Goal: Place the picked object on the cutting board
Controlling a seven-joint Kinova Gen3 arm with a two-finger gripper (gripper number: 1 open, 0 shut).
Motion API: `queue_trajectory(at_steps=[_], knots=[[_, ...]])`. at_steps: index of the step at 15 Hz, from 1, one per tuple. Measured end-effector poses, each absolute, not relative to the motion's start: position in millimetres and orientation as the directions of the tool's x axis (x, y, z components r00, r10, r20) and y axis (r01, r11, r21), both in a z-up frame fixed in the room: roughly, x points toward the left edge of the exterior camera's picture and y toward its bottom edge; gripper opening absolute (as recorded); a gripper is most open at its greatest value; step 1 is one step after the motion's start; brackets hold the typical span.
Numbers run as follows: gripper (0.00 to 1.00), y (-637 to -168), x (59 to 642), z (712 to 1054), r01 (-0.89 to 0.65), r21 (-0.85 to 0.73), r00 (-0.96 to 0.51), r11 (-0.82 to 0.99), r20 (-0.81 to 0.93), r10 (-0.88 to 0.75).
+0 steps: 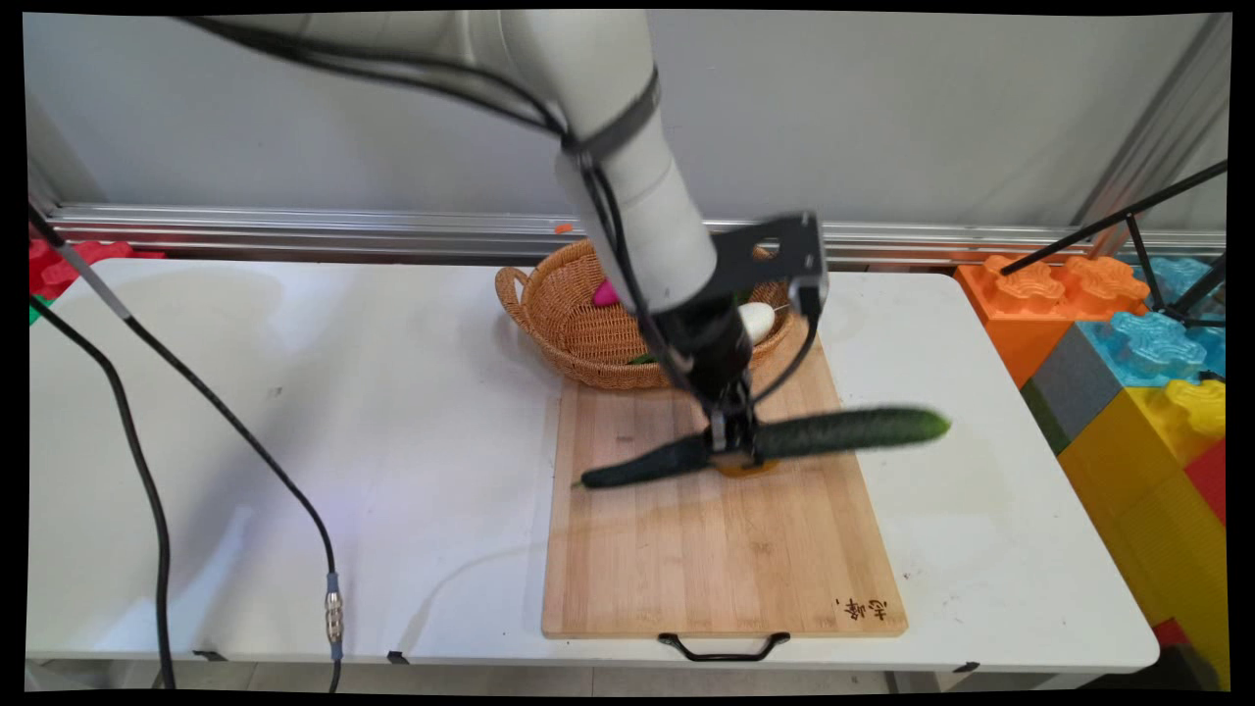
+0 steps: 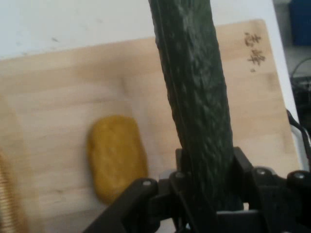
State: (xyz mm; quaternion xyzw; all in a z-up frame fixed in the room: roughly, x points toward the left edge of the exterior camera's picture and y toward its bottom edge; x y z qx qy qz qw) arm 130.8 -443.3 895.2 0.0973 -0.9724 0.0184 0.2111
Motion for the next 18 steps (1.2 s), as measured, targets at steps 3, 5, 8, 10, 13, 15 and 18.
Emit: queue_trajectory(at_steps=[3,5,8,10,13,15,18], knots=[[0.00,-431,127,864,-0.187,0.036,-0.900,0.982,0.395,-0.186],[0.00,-426,126,849,-0.185,0.043,-0.903,0.982,0.386,-0.187],[0.00,-422,125,828,-0.192,0.039,-0.909,0.981,0.370,-0.193],[0.00,-420,125,819,-0.198,0.040,-0.910,0.979,0.363,-0.199],[0.00,-418,123,810,-0.202,0.043,-0.911,0.978,0.358,-0.204],[1.00,-416,121,806,-0.203,0.049,-0.908,0.978,0.363,-0.207],[1.00,-415,119,805,-0.208,0.051,-0.905,0.977,0.369,-0.212]])
